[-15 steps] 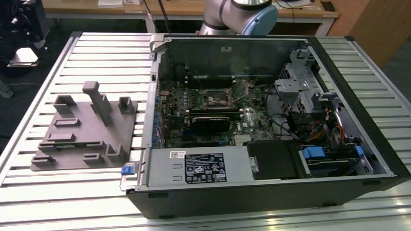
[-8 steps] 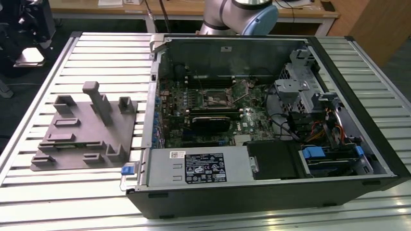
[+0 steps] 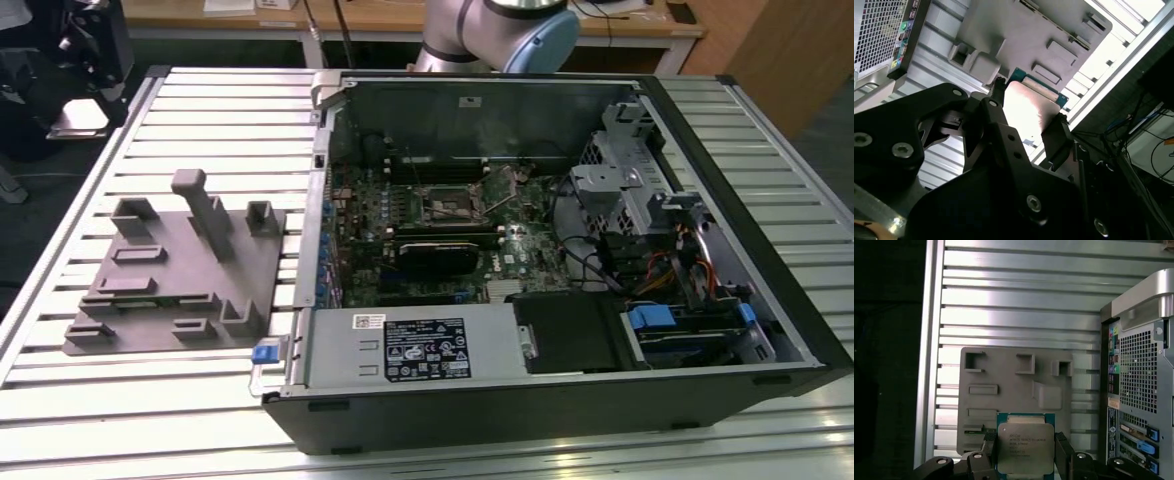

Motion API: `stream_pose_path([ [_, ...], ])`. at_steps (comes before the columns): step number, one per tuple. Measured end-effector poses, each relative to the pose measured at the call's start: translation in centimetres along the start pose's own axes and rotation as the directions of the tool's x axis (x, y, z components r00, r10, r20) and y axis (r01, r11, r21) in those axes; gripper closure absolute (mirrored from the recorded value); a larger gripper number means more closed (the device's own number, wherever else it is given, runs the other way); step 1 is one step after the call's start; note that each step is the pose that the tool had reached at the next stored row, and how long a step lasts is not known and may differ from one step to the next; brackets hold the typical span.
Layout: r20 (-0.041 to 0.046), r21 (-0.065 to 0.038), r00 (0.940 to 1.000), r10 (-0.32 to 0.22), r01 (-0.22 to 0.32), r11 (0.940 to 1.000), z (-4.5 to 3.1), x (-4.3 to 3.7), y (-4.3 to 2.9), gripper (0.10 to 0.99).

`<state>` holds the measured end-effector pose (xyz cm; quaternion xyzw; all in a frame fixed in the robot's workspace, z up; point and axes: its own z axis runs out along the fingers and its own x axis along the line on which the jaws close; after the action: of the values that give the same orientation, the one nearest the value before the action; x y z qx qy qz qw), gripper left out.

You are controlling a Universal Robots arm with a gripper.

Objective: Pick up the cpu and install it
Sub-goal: 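Pick up the cpu and move it towards the insertion slot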

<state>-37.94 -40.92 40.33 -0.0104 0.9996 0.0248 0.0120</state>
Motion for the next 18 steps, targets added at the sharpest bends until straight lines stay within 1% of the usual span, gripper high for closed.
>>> stream_pose_path([
  [6, 0.0001, 0.000, 1.0000, 0.000, 0.000, 1.0000, 0.03, -1.04, -0.02, 0.541],
  [18, 0.0001, 0.000, 1.0000, 0.000, 0.000, 1.0000, 0.07, -2.80, -0.06, 0.541],
])
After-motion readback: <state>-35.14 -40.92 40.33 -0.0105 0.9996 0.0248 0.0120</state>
